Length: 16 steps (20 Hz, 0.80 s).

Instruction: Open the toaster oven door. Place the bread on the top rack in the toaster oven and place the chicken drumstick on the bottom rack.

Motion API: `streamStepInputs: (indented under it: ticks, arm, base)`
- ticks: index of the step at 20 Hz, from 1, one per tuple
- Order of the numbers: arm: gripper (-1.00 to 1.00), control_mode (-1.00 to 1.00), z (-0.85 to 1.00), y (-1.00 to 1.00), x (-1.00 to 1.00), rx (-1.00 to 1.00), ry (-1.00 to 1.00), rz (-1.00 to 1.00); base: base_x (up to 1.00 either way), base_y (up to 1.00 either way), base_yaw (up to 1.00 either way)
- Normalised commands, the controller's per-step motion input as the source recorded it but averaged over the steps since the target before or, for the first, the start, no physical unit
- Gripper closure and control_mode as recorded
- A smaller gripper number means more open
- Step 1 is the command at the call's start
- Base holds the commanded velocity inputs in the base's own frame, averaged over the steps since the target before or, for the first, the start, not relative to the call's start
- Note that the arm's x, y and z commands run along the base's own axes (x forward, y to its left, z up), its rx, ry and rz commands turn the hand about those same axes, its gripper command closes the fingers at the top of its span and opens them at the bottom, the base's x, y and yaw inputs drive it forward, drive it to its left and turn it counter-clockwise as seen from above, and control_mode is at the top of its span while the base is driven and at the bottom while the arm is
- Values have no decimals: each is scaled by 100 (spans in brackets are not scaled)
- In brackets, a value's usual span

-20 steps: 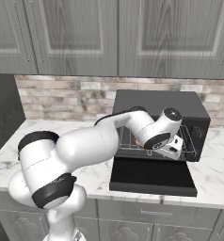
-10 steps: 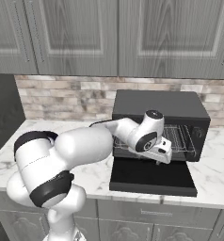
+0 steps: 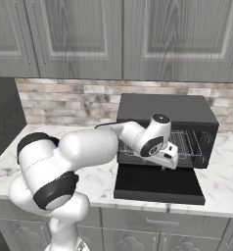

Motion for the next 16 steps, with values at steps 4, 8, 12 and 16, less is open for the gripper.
streamStepInputs:
  ticks: [4, 8, 12, 16]
  arm:
    - [-100, -100, -10, -4, -32, 0, -2, 0]
    - [-100, -100, 0, -3, -43, 0, -3, 0]
    - [-100, -100, -1, 0, -31, 0, 0, 0]
    - [-100, -100, -23, 3, -15, 0, 0, -1]
  base:
    - [0, 0, 0]
    - [0, 0, 0]
    - [0, 0, 0]
    - [0, 0, 0]
